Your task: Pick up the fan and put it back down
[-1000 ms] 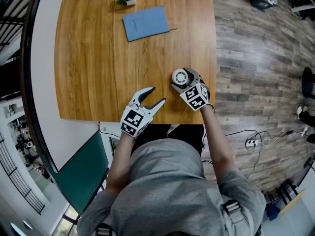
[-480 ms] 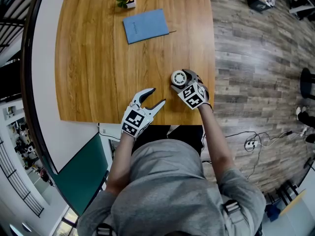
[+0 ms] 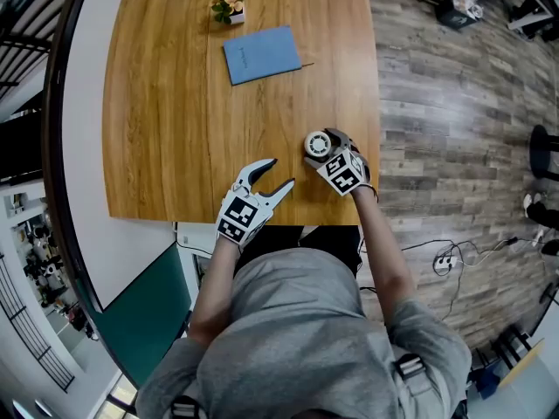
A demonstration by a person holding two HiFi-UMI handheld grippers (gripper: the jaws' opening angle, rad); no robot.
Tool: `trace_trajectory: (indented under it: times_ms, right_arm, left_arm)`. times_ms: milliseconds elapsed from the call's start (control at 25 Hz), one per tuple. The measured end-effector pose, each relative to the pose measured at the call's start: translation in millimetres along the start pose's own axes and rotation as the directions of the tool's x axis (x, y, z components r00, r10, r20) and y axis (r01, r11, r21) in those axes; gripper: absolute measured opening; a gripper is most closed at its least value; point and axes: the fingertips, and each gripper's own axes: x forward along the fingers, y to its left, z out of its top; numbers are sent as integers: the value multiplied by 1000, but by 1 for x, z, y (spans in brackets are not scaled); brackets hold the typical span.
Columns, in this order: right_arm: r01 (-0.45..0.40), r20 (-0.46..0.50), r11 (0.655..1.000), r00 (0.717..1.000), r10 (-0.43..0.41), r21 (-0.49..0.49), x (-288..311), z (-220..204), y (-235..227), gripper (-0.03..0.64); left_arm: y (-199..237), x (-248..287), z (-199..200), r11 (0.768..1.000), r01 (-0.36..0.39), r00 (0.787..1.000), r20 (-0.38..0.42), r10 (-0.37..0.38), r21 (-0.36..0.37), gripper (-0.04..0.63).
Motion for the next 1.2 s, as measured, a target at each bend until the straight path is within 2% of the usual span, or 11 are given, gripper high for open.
trace_trajectory:
  times_ms: [280,480,520,560,600,640,680,840,1080,1200]
  right_arm:
    - [-9,21,997,1000,7,77,-16,1,2,413]
    - [42,74,989,996,-53,144,-45,5,-7,390]
    - [51,98,987,993,-67,153,-53,8,-8,356]
    - [63,123,985,989,-84,162,-63,12,-8,274]
    - [76,150,982,983,-102,171,-74,16,-8,136]
    - [84,179,981,977,-116,177,-85,21,-7,34]
    - [82,206,980,971,-119,181,-96,26,-5,9]
    - [65,260,985,960,-105,158,-124,37,12,8]
    - [121,311,987,939,-148,104,-161,47,22,6]
    - [154,346,984,922,-174,85,-178,54,22,6]
  left_arm:
    - [-2,-10,9,1000,8,1000,18,-9,14,250]
    - [-6,-21,20,999,14,999,51,-15,30,250]
    - [-6,-24,23,999,14,998,57,-15,32,250]
    - [-7,-27,25,999,15,998,63,-17,34,250]
    - [-8,-30,28,999,18,997,71,-20,36,250]
    - [-10,-32,31,999,22,996,82,-25,36,250]
    - [-11,-34,34,999,27,995,94,-30,35,249]
    - [-17,-43,45,999,29,990,136,-34,38,217]
    - [-26,-57,61,998,48,975,215,-57,48,51]
    - [-29,-61,66,998,59,969,236,-66,38,21]
